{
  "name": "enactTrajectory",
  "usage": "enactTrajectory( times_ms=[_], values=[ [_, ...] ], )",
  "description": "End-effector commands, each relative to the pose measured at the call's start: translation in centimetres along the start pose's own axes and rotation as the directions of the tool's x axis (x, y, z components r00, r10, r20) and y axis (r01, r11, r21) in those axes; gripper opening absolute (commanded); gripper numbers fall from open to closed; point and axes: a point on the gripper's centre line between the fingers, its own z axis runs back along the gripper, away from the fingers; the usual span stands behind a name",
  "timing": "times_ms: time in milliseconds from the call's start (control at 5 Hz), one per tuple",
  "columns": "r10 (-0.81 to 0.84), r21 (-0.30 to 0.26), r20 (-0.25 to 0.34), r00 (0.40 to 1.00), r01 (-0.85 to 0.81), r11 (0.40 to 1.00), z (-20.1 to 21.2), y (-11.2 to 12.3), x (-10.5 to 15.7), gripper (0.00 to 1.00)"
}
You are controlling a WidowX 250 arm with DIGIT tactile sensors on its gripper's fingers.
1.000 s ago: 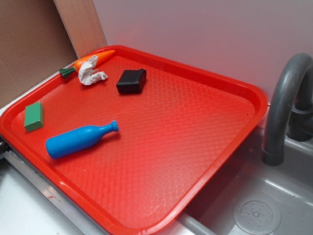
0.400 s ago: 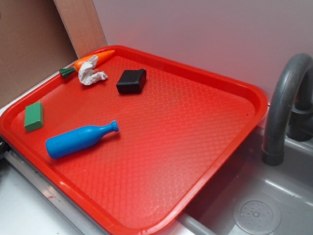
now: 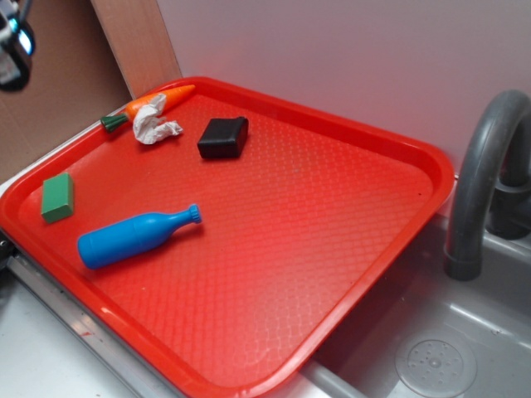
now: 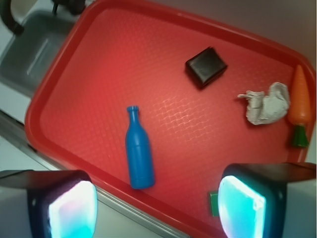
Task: Grab the blue bottle.
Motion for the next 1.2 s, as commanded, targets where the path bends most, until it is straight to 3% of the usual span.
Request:
enactTrajectory(
  times_ms=[0,200,600,800,1000],
  values=[
    [-0.036,0.005,-0.103,0.994,0.037,0.999,-6.5,-0.9,-0.3,1.00],
    [-0.051,-0.023,-0.158,0.986,0.048,0.999,-10.1,-0.8,-0.5,1.00],
    [-0.209,-0.118,-0.203,0.956,0.188,0.975,-13.9,-1.9,-1.8,1.00],
    [-0.222,-0.111,-0.232,0.947,0.201,0.973,-15.1,-2.3,-1.9,1.00],
    [-0.174,-0.037,-0.293,0.940,0.171,0.985,-16.3,-2.2,-2.1,1.00]
  ],
)
